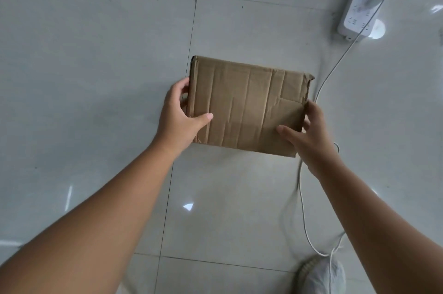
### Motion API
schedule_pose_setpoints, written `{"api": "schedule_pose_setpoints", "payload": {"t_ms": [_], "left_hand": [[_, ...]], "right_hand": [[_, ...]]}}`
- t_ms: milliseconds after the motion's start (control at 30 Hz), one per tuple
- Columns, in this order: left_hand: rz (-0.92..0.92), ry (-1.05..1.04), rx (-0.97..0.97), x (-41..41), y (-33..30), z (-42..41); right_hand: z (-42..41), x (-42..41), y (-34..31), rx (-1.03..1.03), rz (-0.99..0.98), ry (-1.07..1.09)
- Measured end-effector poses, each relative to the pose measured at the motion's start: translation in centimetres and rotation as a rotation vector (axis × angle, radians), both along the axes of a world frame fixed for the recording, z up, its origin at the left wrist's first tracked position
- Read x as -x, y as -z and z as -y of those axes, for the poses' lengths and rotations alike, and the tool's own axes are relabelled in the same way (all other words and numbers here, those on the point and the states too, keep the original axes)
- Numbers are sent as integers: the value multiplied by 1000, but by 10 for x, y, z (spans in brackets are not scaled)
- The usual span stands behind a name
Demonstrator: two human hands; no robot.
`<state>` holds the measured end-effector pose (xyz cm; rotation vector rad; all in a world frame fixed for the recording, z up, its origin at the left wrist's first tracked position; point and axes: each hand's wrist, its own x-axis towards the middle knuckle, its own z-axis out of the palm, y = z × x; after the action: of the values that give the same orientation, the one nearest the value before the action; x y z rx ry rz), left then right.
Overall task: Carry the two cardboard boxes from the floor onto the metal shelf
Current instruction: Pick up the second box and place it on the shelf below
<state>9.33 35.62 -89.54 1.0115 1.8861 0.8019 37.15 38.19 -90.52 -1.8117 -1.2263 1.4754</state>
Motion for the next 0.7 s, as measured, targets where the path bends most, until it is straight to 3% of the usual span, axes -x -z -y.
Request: {"api": "schedule_pose_setpoints", "payload": {"t_ms": [133, 267, 567, 700], "left_hand": [[226, -97, -232, 8, -12, 7], [363, -74, -38, 15, -4, 31], [148, -44, 90, 8, 5, 29], [178, -33, 29, 16, 0, 28]], "right_hand": [[14, -11, -16, -135, -128, 114], [41, -17, -21, 78, -199, 54], [23, -2, -19, 94, 47, -20], [21, -10, -21, 28, 77, -53]]}}
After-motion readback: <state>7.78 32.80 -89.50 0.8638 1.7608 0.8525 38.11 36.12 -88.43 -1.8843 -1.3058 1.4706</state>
